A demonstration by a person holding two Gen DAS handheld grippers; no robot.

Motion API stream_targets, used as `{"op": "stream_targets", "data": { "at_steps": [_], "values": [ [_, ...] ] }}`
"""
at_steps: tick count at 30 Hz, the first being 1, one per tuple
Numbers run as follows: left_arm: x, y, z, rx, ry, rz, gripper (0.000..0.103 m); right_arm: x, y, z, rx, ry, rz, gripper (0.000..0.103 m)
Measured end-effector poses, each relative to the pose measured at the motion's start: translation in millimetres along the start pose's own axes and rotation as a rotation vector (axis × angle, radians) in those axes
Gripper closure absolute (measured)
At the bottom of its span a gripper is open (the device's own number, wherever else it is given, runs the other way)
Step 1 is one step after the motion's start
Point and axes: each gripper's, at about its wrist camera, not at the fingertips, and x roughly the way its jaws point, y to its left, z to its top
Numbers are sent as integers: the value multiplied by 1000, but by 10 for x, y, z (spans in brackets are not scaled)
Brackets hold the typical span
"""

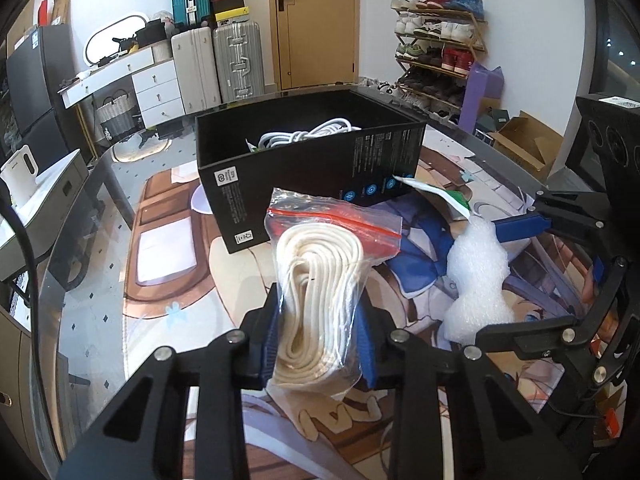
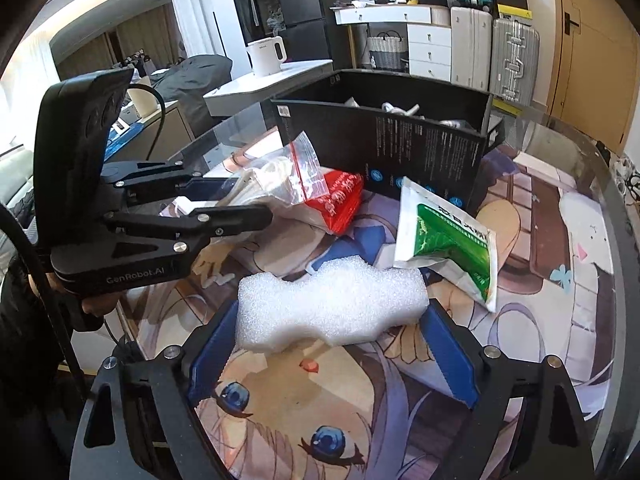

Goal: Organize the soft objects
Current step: 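Carry the rope bag and white foam over the black box with both grippers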

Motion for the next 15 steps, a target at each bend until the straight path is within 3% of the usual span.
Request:
{"op": "stream_targets", "data": {
  "at_steps": [15],
  "values": [
    [-245,0,64,-18,-49,18,72,-298,11,67,-7,-98,11,13]
  ]
}}
